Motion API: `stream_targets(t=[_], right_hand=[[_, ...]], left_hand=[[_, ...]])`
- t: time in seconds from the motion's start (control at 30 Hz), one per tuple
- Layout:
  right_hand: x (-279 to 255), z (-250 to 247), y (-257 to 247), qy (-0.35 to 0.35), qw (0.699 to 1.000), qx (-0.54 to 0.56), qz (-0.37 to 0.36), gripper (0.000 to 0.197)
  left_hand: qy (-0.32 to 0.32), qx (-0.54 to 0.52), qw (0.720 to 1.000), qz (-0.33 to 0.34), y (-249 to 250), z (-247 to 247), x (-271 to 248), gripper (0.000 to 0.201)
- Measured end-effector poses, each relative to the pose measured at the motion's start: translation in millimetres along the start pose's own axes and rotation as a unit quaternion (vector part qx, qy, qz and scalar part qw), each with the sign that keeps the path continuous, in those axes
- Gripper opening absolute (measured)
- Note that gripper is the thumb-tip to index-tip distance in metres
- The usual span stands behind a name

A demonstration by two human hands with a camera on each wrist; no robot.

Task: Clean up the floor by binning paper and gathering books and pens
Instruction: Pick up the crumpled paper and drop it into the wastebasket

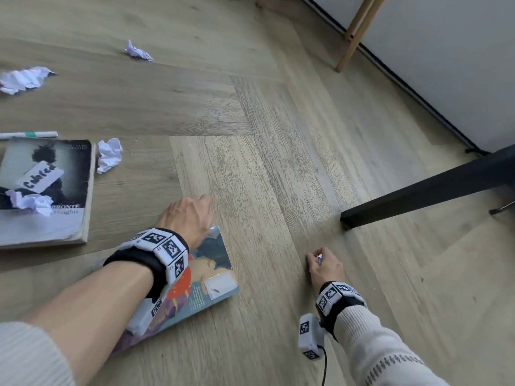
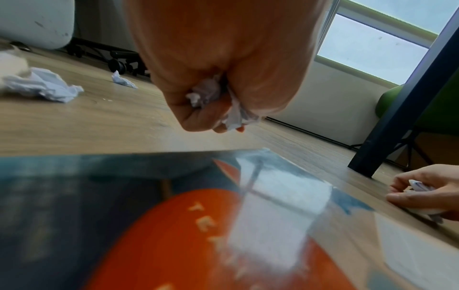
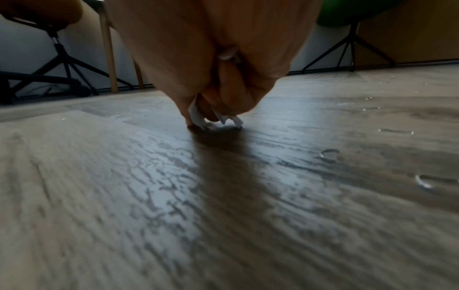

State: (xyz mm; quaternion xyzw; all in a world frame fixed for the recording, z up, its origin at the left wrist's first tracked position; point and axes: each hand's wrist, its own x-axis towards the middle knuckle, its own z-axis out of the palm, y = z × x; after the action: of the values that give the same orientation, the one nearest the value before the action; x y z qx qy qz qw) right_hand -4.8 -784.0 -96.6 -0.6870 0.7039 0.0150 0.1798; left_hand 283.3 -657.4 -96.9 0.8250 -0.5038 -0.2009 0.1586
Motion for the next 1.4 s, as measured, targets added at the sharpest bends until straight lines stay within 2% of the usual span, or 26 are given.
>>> stream_targets(t=[0.17, 0.27, 0.43, 0.67, 0.8, 0.9, 1.03, 1.13, 1.2, 1.27, 1.33, 1.4], right_hand=[[-6.3, -5.7, -18.7, -0.037, 0.998, -0.049, 0.003, 0.018], [-23.4, -11.4, -44.4, -0.028, 0.999, -0.028, -0.033, 0.02], [-57.8, -30.5, -97.0, -0.041, 0.991, 0.072, -0.107, 0.025], [-123.5, -78.3, -166.2, -0.123, 0.949, 0.221, -0.189, 0.017], [-176.1, -80.9, -191.9, -0.218, 0.916, 0.284, -0.179, 0.011], [-208.5, -71.6, -208.8, -0.248, 0.911, 0.26, -0.202, 0.007], [-233.0, -40.7, -234.5, -0.265, 0.903, 0.214, -0.261, 0.014], [-244.3, -5.0, -256.1, -0.247, 0.903, 0.154, -0.317, 0.023], [-251.6, 22.1, -267.9, -0.257, 0.89, 0.105, -0.362, 0.026], [-262.0, 49.6, -278.1, -0.262, 0.862, 0.01, -0.433, 0.012], [-266.2, 73.7, -282.4, -0.212, 0.833, -0.083, -0.504, 0.015], [-259.7, 91.0, -289.2, -0.15, 0.833, -0.106, -0.523, 0.019]], left_hand=[[0.009, 0.008, 1.0, -0.018, -20.2, -28.6, -14.4, 0.021], [-0.01, 0.041, 0.998, -0.038, -35.0, -54.2, -28.0, 0.035], [-0.018, 0.112, 0.991, -0.064, -52.6, -94.3, -46.5, 0.005], [-0.07, 0.166, 0.981, -0.077, -50.3, -138.6, -68.9, 0.019], [-0.046, 0.172, 0.979, -0.1, -64.3, -184.2, -101.6, 0.02], [-0.048, 0.17, 0.976, -0.128, -89.0, -215.6, -134.4, 0.023], [-0.103, 0.193, 0.963, -0.155, -120.2, -237.8, -180.5, 0.013], [-0.104, 0.173, 0.962, -0.182, -141.3, -246.6, -217.6, 0.018], [-0.105, 0.14, 0.965, -0.195, -160.8, -236.6, -237.5, 0.024], [-0.108, 0.114, 0.966, -0.208, -181.6, -216.6, -253.6, 0.032], [-0.116, 0.119, 0.962, -0.217, -192.4, -192.9, -266.9, 0.033], [-0.108, 0.121, 0.965, -0.207, -197.5, -166.0, -275.2, 0.032]])
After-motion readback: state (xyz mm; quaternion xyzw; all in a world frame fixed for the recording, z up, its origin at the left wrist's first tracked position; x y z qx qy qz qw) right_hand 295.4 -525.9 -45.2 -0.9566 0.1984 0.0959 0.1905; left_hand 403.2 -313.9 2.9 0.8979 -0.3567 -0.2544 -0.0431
